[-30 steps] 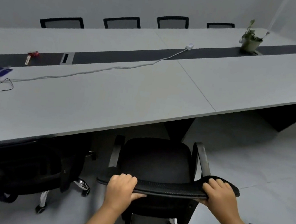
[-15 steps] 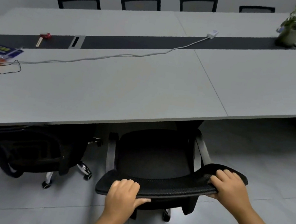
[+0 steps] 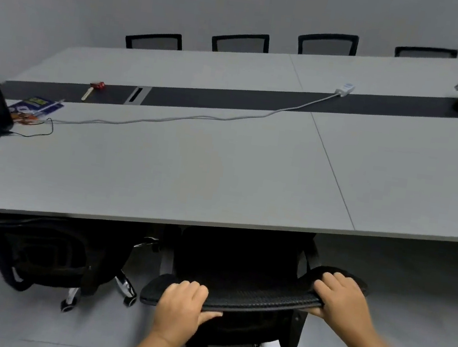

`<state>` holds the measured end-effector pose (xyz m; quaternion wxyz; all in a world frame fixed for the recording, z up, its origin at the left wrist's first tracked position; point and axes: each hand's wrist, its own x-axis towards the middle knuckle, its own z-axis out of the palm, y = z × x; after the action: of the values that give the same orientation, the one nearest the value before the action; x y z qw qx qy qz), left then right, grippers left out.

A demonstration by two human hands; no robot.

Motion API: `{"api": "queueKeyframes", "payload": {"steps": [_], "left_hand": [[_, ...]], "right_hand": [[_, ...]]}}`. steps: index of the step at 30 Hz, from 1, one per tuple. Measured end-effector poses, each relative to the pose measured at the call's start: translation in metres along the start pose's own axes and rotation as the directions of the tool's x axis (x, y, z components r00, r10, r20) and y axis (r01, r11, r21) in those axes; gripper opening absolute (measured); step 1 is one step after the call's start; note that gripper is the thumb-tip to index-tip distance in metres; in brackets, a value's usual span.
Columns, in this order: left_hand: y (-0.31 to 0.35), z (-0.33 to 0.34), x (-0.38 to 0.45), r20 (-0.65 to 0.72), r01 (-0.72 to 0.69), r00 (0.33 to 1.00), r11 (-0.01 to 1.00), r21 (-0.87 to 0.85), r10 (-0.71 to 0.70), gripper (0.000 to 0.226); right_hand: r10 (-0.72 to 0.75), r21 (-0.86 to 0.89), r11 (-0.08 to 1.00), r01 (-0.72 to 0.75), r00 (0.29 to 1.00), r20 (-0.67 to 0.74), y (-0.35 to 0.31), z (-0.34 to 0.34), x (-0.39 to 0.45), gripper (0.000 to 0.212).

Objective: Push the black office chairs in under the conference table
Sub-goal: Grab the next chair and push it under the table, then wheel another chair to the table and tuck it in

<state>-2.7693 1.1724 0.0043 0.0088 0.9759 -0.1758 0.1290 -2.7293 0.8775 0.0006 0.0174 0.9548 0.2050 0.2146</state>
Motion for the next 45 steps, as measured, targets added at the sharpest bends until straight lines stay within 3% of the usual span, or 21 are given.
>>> {"api": "queueKeyframes", "payload": {"steps": [14, 17, 22, 27, 30, 32, 34, 37, 40, 42, 45], "left_hand": [[-0.048, 0.017, 0.091, 0.014, -0.012, 1.0, 0.999, 0.041, 0.011, 0.057], [-0.072, 0.02, 0.102, 0.02, -0.022, 1.0, 1.0, 0.022, 0.022, 0.057], [-0.08, 0.021, 0.1, 0.051, -0.024, 0.998, 1.0, 0.015, 0.023, 0.057], [-0.078, 0.018, 0.1, 0.022, -0.05, 0.998, 0.999, -0.003, 0.05, 0.055], [-0.074, 0.01, 0.099, 0.078, -0.031, 0.996, 0.999, -0.031, 0.034, 0.049], [-0.073, 0.003, 0.095, 0.144, 0.034, 0.989, 0.99, -0.14, -0.014, 0.039], [-0.068, -0.003, 0.087, 0.156, 0.101, 0.986, 0.955, -0.28, -0.058, 0.036], [-0.047, -0.004, 0.07, 0.091, 0.111, 0.993, 0.869, -0.482, -0.077, 0.048], [-0.013, 0.0, 0.048, 0.131, 0.04, 0.989, 0.721, -0.692, 0.072, 0.034], [0.012, 0.008, 0.033, 0.258, 0.057, 0.932, 0.601, -0.797, 0.254, 0.019], [0.05, 0.022, 0.006, 0.399, 0.131, 0.773, 0.49, -0.862, 0.493, 0.048]], "right_hand": [[0.0, 0.026, 1.0, 0.002, 0.998, -0.066, 0.019, 0.038, 0.085, 0.052], [0.004, 0.031, 1.0, 0.001, 0.987, -0.158, 0.005, 0.049, 0.093, 0.05], [0.026, 0.074, 0.997, -0.008, 0.969, -0.246, -0.002, 0.052, 0.096, 0.077], [0.023, 0.056, 0.998, -0.012, 0.979, -0.203, 0.001, 0.054, 0.096, 0.075], [0.051, -0.01, 0.999, -0.052, 0.995, -0.081, 0.001, 0.046, 0.093, 0.055], [0.105, 0.076, 0.992, -0.104, 0.995, -0.003, -0.006, 0.033, 0.09, 0.048], [0.247, 0.206, 0.945, -0.253, 0.967, 0.054, -0.022, 0.019, 0.079, 0.043], [0.529, 0.42, 0.751, -0.509, 0.845, 0.078, -0.06, 0.007, 0.041, 0.044], [0.789, 0.559, 0.36, -0.747, 0.563, 0.244, -0.107, -0.005, -0.018, 0.044], [0.87, 0.505, 0.229, -0.832, 0.407, 0.277, -0.142, -0.014, -0.06, 0.044], [0.945, 0.452, -0.005, -0.892, 0.144, 0.295, -0.198, -0.034, -0.12, 0.042]]}}
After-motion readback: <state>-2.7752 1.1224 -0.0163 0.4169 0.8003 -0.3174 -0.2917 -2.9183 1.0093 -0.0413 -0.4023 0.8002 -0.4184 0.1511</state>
